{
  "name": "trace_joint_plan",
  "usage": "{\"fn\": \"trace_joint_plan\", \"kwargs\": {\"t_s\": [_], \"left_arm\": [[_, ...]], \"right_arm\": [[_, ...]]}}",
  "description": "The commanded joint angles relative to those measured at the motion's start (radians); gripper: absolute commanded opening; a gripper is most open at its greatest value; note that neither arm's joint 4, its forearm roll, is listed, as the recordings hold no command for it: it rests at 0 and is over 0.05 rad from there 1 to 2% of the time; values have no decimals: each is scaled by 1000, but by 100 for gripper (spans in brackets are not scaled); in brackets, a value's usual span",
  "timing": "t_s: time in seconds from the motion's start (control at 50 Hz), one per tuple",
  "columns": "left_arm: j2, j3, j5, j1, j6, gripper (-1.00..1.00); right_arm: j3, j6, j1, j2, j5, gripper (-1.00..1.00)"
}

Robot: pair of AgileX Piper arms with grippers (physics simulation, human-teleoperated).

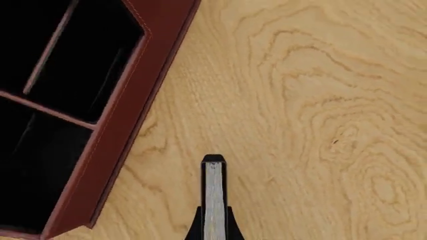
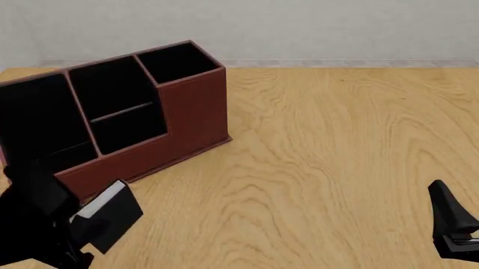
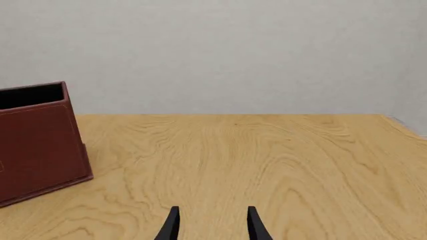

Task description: Pick up the book and place it in the left compartment of the caddy.

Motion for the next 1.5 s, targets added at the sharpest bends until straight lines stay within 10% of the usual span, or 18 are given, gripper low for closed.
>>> {"fn": "trace_joint_plan", "kwargs": {"t_s": [0.02,0.52,0.94,1.5], "left_arm": [[-73,-142,143,64,-98,-100],[-119,-325,432,252,-291,-100],[-60,-435,452,286,-445,-100],[97,-583,450,509,-432,-100]], "right_arm": [[1,0,0,-4,2,100],[1,0,0,-4,2,100],[1,0,0,-4,2,100],[1,0,0,-3,2,100]]}}
